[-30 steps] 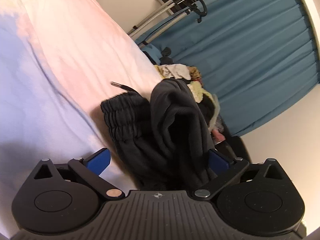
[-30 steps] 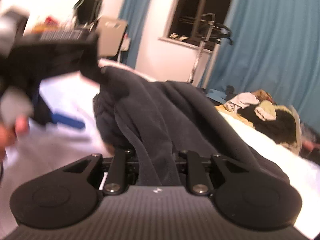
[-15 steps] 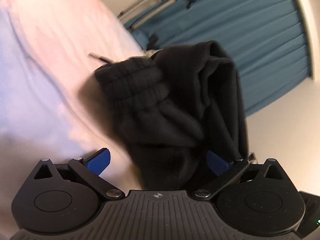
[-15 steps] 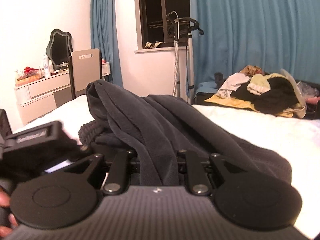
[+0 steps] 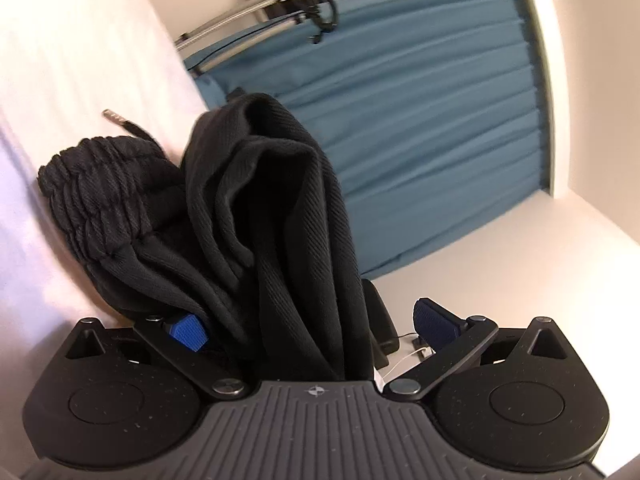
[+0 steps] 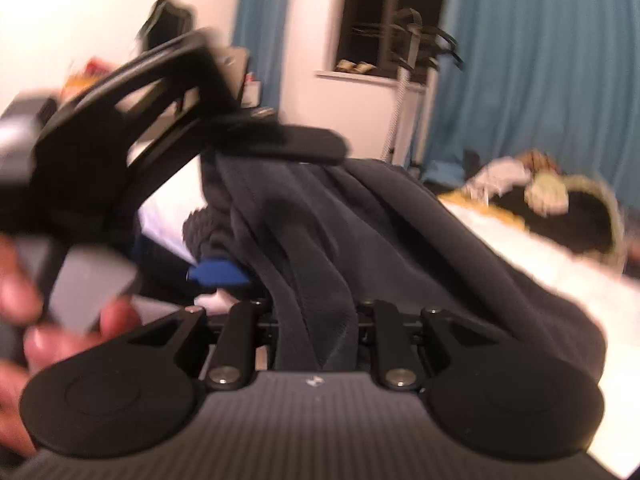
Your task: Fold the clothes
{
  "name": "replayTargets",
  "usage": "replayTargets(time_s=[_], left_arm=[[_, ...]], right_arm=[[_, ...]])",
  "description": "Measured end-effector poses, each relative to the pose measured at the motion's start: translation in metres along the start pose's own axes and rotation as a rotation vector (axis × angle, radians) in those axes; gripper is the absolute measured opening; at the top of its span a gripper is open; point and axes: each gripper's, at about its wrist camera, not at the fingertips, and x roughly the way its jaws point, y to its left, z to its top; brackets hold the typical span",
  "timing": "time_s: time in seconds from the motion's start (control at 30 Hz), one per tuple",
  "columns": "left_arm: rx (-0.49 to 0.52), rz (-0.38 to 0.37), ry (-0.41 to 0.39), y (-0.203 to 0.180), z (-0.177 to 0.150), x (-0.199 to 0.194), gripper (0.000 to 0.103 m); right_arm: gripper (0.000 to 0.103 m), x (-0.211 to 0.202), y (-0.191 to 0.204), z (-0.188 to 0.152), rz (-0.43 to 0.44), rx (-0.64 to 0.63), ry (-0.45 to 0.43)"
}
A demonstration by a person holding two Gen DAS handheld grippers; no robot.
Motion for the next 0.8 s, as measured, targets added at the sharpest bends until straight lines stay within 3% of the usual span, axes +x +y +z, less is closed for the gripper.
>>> replayTargets(time_s=[0.1,0.27,0.33,0.4,0.5,0.57,0.63,0.73,0.77,0.8], left_arm=[[-0.031,0.043,0.017,0.009,0.003,0.004,0.103],[-0.013,0.103,0.048,0.016,0.004,0.015,0.102],[0.005,0.136,0.063,0.017,0.005,0.02,0.097],[-0.001,0.173,0.065,0.02,0.007,0.021,0.084],[-0.035,0.209,0.064,0.028,0.011,0.018,0.063],[-0.038,0.221,0.065,0.03,0.012,0.018,0.056],[-0.028,0.232,0.064,0.028,0.012,0.018,0.05],[-0.03,0.245,0.058,0.022,0.013,0.017,0.045],[-0.024,0.247,0.055,0.02,0.013,0.016,0.045],[-0.015,0.248,0.053,0.018,0.012,0.016,0.043]], right_arm=[[0.02,-0.004,0.01,-0.001,0.0,-0.082,-0.003],[0.021,-0.011,0.013,0.0,0.011,-0.1,0.004],[0.028,-0.017,0.008,0.003,0.022,-0.068,0.023],[0.033,-0.028,-0.005,0.008,0.082,0.031,0.052],[0.054,-0.057,-0.039,0.012,0.158,0.249,0.036],[0.069,-0.075,-0.074,0.007,0.108,0.43,-0.016],[0.086,-0.086,-0.112,-0.004,0.003,0.595,-0.058],[0.086,-0.076,-0.159,-0.033,-0.187,0.763,0.016],[0.087,-0.069,-0.171,-0.044,-0.219,0.822,0.058],[0.087,-0.061,-0.18,-0.056,-0.16,0.907,0.085]])
